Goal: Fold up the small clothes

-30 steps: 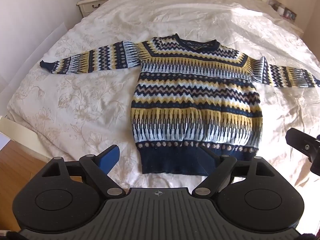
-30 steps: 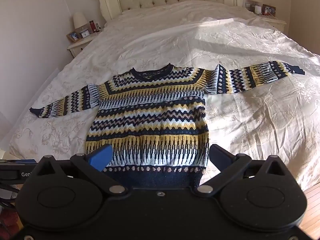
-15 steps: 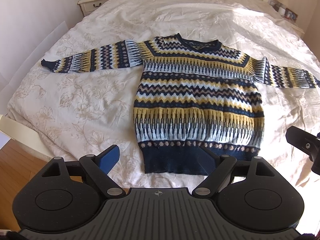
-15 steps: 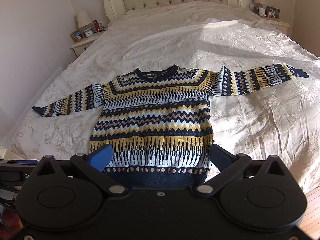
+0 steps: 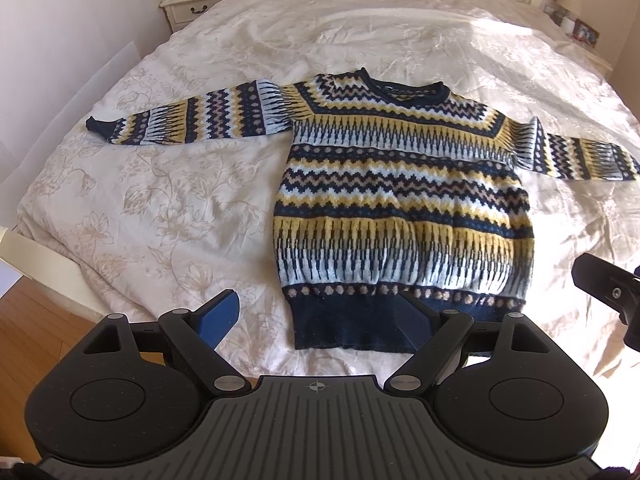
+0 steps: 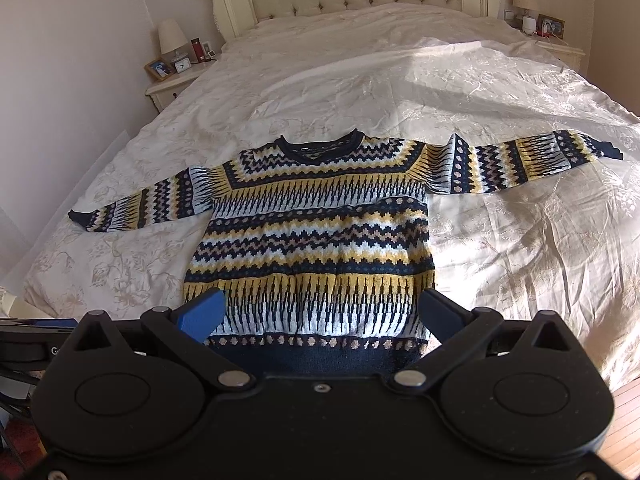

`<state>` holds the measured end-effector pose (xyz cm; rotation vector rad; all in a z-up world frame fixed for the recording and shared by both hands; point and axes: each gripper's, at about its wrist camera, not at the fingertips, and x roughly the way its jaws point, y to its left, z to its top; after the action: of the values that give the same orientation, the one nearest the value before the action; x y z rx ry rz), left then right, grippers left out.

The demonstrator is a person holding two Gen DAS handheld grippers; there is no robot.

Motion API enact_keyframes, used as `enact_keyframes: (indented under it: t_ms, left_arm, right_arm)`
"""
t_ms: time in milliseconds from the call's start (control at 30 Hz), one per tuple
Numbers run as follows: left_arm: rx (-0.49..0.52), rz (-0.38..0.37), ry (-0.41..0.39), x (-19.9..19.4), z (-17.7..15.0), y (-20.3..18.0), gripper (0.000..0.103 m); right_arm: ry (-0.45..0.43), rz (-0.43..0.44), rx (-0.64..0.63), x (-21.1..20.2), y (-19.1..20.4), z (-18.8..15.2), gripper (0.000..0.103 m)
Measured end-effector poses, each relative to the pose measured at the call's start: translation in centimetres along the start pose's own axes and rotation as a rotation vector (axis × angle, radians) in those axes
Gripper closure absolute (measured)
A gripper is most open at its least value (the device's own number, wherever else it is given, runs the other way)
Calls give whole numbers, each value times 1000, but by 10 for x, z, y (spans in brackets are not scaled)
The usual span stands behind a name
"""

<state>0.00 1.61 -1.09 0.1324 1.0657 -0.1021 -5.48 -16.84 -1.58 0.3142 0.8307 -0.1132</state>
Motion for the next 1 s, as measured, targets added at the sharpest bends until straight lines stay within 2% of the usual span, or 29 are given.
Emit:
enact_keyframes:
  t_ms: [567, 1000]
  left_arm:
    - [-1, 1, 20, 11, 1, 3, 19]
    - [-2, 9, 91, 44, 35, 0, 19]
  right_arm:
    - [31, 6, 6, 17, 1, 3, 1]
    - [100, 26, 23, 55, -3, 23, 1]
